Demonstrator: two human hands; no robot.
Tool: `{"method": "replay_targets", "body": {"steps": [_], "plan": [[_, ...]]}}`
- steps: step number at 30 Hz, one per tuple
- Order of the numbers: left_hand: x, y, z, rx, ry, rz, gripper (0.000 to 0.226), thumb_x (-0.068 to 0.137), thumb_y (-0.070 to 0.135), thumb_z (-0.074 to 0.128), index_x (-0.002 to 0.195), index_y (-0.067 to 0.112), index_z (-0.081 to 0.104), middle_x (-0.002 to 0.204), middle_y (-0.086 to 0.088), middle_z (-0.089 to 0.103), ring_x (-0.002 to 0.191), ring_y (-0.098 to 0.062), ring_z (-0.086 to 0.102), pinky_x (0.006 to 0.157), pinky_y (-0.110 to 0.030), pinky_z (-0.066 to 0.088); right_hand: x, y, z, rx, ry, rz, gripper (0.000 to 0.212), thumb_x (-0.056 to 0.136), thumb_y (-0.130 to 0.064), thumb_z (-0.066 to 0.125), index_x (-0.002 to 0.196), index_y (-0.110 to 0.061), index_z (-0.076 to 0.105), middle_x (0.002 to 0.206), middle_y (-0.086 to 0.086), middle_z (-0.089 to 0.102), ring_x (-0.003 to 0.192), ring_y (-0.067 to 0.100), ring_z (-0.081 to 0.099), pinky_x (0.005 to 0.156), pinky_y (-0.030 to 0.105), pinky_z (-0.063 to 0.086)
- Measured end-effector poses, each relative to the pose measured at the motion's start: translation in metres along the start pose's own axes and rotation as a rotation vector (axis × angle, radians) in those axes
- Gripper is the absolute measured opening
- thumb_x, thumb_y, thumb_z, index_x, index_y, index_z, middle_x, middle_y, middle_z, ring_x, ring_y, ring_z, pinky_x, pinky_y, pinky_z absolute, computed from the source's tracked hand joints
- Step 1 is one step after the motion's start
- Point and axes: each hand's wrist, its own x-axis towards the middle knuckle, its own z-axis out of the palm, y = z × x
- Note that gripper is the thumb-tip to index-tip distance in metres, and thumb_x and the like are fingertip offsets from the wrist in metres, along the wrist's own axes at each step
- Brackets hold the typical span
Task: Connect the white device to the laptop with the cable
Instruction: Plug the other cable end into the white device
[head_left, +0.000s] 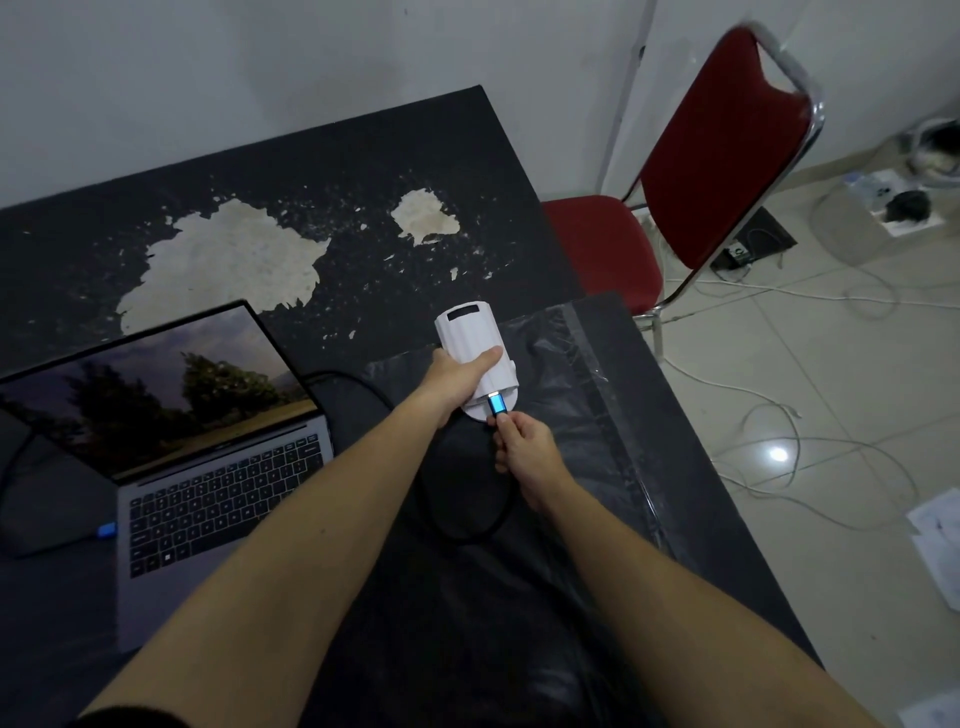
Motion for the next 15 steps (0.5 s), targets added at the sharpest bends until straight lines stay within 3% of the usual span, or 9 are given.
{"method": "replay_targets", "body": {"steps": [15], "plan": [[-0.012, -0.010, 0.010, 0.071, -0.024, 0.007, 0.095, 0.076, 0.059, 0.072, 0.143, 0.010, 0.026, 0.129, -0.004, 0.052, 0.108, -0.024, 0.054, 0.089, -0.038, 0.046, 0.002, 0.011, -0.009, -0.053, 0.013, -0.007, 0.025, 0.104, -0.020, 0.045, 0.099, -0.006, 0.066, 0.063, -0.001, 0.046, 0.047, 0.006, 0.038, 0.045, 0.021, 0.035]]}}
